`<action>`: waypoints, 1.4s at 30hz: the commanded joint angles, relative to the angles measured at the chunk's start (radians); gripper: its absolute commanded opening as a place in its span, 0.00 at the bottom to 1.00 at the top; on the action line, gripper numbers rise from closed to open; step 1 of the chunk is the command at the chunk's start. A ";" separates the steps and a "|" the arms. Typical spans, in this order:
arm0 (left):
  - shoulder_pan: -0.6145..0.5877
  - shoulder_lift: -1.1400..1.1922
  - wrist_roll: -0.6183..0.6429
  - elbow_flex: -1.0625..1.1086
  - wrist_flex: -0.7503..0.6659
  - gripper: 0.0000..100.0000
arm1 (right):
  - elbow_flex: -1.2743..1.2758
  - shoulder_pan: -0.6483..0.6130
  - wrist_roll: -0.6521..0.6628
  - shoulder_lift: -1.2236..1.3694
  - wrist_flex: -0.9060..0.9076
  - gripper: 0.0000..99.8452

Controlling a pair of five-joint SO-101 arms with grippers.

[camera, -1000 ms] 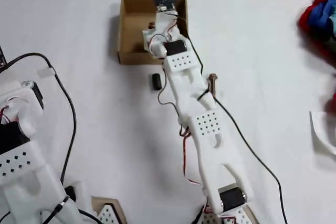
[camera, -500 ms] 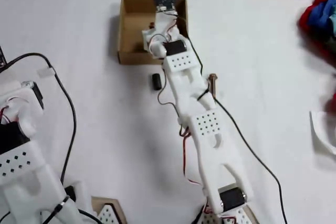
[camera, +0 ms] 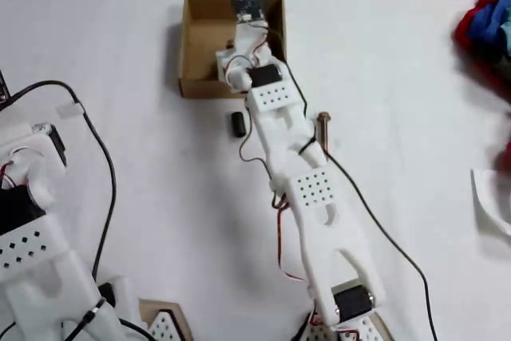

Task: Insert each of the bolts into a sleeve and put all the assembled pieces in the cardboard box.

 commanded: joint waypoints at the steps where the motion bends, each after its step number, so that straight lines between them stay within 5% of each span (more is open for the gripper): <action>1: -0.006 -0.021 0.000 -0.004 0.003 0.09 | -0.012 -0.007 -0.012 -0.019 -0.045 0.08; 31: -0.008 -0.021 0.000 -0.002 0.017 0.09 | -0.015 -0.004 -0.003 0.013 -0.053 0.10; 42: -0.006 -0.021 0.000 -0.004 0.014 0.09 | -0.267 0.070 -0.003 -0.102 0.139 0.08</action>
